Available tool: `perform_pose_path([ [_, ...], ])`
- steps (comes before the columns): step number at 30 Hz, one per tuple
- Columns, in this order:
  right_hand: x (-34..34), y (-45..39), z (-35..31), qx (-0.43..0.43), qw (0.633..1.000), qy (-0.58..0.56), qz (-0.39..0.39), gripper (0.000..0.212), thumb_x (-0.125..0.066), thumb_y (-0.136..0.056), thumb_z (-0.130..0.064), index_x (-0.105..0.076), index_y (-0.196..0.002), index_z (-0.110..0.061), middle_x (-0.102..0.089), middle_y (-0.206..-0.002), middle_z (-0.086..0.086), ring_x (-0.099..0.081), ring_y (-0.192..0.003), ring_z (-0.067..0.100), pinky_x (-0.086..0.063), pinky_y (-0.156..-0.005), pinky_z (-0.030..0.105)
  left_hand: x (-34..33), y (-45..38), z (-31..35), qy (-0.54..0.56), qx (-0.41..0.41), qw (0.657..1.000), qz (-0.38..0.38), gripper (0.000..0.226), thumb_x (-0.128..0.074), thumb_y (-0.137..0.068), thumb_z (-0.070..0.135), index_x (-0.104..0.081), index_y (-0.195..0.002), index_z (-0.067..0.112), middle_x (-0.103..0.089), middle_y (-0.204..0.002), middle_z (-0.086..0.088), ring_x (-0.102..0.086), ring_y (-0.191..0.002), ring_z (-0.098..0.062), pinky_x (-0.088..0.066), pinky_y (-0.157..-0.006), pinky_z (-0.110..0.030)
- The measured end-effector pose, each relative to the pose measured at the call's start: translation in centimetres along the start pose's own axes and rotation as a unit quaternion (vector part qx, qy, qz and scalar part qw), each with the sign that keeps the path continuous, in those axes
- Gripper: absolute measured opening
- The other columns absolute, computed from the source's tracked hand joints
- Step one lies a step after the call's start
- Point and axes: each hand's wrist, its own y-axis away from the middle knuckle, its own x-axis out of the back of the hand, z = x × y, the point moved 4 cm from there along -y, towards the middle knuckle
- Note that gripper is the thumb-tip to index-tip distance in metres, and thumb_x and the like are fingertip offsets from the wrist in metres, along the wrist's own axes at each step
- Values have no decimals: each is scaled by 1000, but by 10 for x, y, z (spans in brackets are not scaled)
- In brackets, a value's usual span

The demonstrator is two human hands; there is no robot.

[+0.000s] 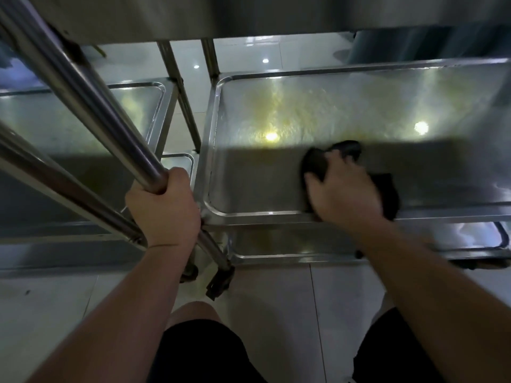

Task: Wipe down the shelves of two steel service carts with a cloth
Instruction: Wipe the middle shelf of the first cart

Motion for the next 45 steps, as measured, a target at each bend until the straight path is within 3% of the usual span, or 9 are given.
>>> perform_pose_path([
  [8, -64, 16, -154, 322, 932, -10, -165, 76, -19, -103, -72, -21, -167, -30, -18, -174, -5, -13, -161, 19, -3, -127, 38, 2, -2, 4, -32, -17, 999, 0, 27, -60, -68, 34, -46, -45, 28, -36, -46, 10, -36, -44, -15, -33, -49, -27],
  [13, -11, -56, -30, 143, 986, -41, -77, 66, -31, -100, -73, -40, -154, -37, -48, -158, 12, -51, -140, 38, -39, -117, 50, 4, -2, 0, -28, -14, 1000, -7, 29, -62, -69, 34, -43, -47, 29, -33, -47, 8, -34, -41, -14, -30, -45, -23],
  [19, 15, -98, 31, -135, 990, -31, 22, 79, -18, -106, -61, -20, -166, -9, -16, -174, 14, -16, -159, 36, -15, -128, 50, 1, 0, 2, -3, -22, 999, -28, 28, -62, -68, 33, -47, -45, 33, -34, -45, 11, -36, -38, -9, -32, -43, -19],
  [23, -24, -83, -84, -39, 999, -27, 17, 79, -29, -106, -56, -29, -161, 0, -32, -165, 21, -34, -149, 38, -27, -120, 46, 2, -1, 4, -6, -12, 1000, -21, 28, -62, -67, 34, -42, -49, 32, -32, -47, 7, -35, -38, -10, -33, -42, -21],
  [27, -72, -53, -190, 214, 970, 0, -112, 77, -22, -108, -60, -16, -168, -13, -14, -175, 7, -13, -161, 27, -9, -128, 44, 2, 0, 5, 19, -14, 999, -24, 30, -63, -67, 31, -35, -54, 31, -28, -47, 11, -32, -36, -9, -31, -42, -18],
  [34, -57, 2, -125, 445, 868, 30, -221, 70, -19, -98, -77, -25, -160, -45, -35, -168, -2, -34, -153, 22, -20, -128, 44, 3, -2, 2, -31, -21, 999, -32, 31, -60, -69, 34, -41, -44, 32, -31, -45, 14, -33, -39, -10, -30, -43, -22],
  [37, -52, -2, -97, 436, 869, 68, -223, 85, -11, -87, -91, -18, -160, -49, -30, -171, -4, -27, -157, 17, -15, -128, 39, 4, -1, 2, -42, -13, 998, -32, 32, -61, -69, 37, -45, -42, 31, -30, -45, 14, -33, -39, -10, -30, -42, -23],
  [41, -49, -68, -131, 318, 937, 20, -146, 75, -30, -94, -78, -26, -159, -40, -41, -164, 9, -45, -146, 36, -34, -121, 52, 3, -1, 1, -25, -6, 999, -37, 30, -62, -68, 37, -45, -43, 33, -29, -45, 14, -31, -38, -9, -29, -42, -23],
  [45, -66, -110, -193, 226, 970, -19, -92, 74, -35, -100, -66, -34, -162, -26, -35, -167, 11, -34, -151, 39, -25, -122, 52, 3, -1, 0, -13, -18, 999, -38, 31, -61, -70, 33, -43, -45, 32, -27, -45, 15, -29, -38, -9, -30, -43, -22],
])
